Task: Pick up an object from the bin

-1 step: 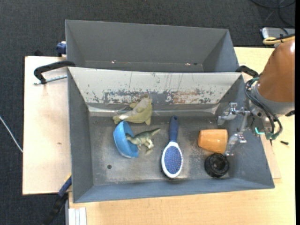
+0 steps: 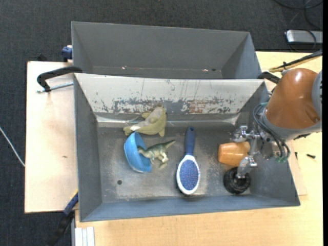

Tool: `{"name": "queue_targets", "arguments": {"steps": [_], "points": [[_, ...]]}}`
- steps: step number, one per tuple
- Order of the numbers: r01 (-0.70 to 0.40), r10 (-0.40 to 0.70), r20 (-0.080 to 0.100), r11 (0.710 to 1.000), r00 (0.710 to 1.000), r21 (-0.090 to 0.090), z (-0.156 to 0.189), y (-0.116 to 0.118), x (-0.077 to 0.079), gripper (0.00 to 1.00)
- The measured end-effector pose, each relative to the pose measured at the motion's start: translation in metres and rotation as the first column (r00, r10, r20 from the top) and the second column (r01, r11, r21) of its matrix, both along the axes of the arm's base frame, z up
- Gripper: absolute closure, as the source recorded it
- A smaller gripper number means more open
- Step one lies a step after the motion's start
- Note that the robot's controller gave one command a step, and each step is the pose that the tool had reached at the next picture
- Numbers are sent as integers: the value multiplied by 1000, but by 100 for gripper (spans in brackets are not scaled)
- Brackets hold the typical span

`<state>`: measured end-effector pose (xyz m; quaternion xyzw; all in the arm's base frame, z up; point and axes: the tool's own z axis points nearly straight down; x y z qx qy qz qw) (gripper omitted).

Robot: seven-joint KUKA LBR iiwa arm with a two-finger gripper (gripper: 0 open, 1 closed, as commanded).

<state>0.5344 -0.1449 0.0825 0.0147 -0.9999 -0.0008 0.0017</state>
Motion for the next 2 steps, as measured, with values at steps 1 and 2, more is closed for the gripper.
{"name": "queue_targets", "arguments": {"steps": [1,2], "points": [[-3,3,5,1000,1000,0,4,1,1,100],[-58,59,19,998,998,-6,176,-2,-2,100]]}}
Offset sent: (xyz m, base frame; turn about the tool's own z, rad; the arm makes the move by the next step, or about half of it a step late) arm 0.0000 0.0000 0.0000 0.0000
